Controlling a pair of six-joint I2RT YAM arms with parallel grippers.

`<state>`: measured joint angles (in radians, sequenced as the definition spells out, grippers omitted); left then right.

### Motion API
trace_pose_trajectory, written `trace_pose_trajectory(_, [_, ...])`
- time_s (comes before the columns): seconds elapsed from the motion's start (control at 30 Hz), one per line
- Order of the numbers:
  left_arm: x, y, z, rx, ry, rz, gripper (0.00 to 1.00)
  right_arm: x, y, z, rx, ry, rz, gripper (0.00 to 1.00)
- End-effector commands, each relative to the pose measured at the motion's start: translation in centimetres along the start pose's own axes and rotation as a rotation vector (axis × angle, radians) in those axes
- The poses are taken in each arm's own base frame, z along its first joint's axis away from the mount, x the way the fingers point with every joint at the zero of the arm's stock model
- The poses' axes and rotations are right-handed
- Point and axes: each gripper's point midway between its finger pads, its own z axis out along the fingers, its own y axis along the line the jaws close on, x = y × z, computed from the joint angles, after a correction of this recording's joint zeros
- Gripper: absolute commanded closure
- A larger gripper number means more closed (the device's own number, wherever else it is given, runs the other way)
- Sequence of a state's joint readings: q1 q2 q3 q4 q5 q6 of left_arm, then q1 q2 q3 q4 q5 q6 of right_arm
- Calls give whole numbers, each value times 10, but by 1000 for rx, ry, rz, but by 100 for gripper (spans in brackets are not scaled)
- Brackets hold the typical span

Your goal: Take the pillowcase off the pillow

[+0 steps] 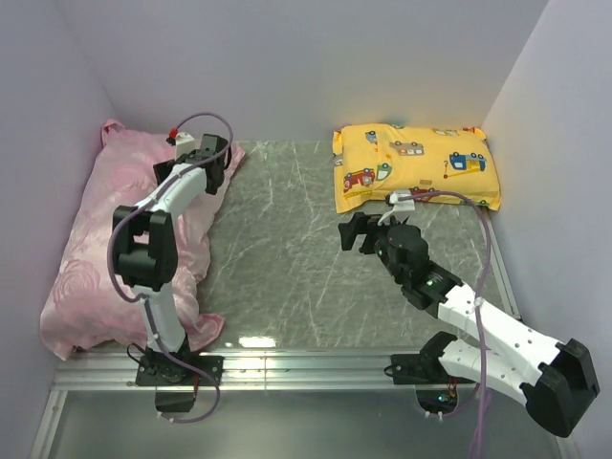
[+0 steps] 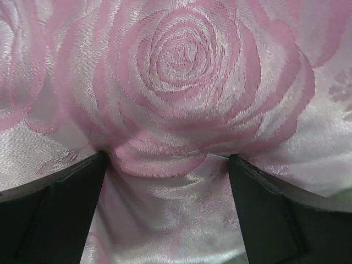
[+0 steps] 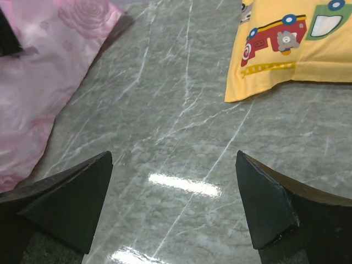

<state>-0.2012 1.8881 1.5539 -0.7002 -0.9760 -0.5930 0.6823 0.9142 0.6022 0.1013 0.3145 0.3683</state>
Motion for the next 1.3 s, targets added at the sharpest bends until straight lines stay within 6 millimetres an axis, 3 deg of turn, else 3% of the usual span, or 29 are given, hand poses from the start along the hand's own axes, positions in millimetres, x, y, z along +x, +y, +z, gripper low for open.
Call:
trace_pose_trajectory(0.0, [7,-1,15,-24,45,10,2,-17,9,2,-25,-29,-3,1])
trace_pose_trajectory(0.07, [11,-7,21,-1,59,1,17,-16,8,4,-20,-23,-7,1])
trace_pose_trajectory(0.1, [13,-7,22,10,70,8,55,-15,9,3,-23,-22,-9,1])
trace_pose_trajectory(0.17, [9,-8,17,48,73,-5,98,-12,8,6,-16,-13,-11,1])
trace_pose_trajectory(0.23, [3,-9,7,88,62,-2,99,-9,8,8,-13,-3,-16,1])
trace_pose_trajectory(0.33, [-25,-4,-28,157,-9,-11,100,-4,9,13,-16,19,-26,2])
trace_pose_trajectory(0.47, [-76,11,-99,322,-152,-60,100,6,16,20,-52,48,-51,8])
trace_pose_trajectory(0.53, [-92,11,-131,421,-214,-58,99,10,19,26,-65,58,-65,8])
trace_pose_trajectory(0.57, [-104,24,-150,463,-255,-84,99,9,20,28,-68,59,-70,8])
trace_pose_trajectory(0.67, [-114,32,-195,600,-315,-98,100,0,26,41,-58,53,-87,8])
trace_pose_trajectory(0.7, [-108,27,-209,651,-323,-76,100,-15,33,45,-62,28,-86,8])
trace_pose_trajectory(0.77, [-106,30,-230,718,-346,-72,100,-22,37,51,-56,35,-94,8])
trace_pose_trajectory(0.8, [-99,25,-241,759,-345,-52,100,-41,45,52,-68,0,-90,8])
trace_pose_trajectory(0.97, [-82,22,-281,923,-348,-40,99,-84,45,37,-49,-118,-82,7])
trace_pose_trajectory(1.07, [-73,21,-294,992,-339,-37,100,-98,41,20,-59,-197,-76,7])
trace_pose_trajectory(1.1, [-71,21,-295,1006,-336,-36,100,-87,37,17,-66,-192,-90,6])
trace_pose_trajectory(1.17, [-70,23,-303,1051,-335,-40,100,-98,41,4,-111,-269,-71,5])
trace_pose_trajectory(1.27, [-68,26,-314,1102,-331,-31,100,-87,34,5,-88,-267,-109,4])
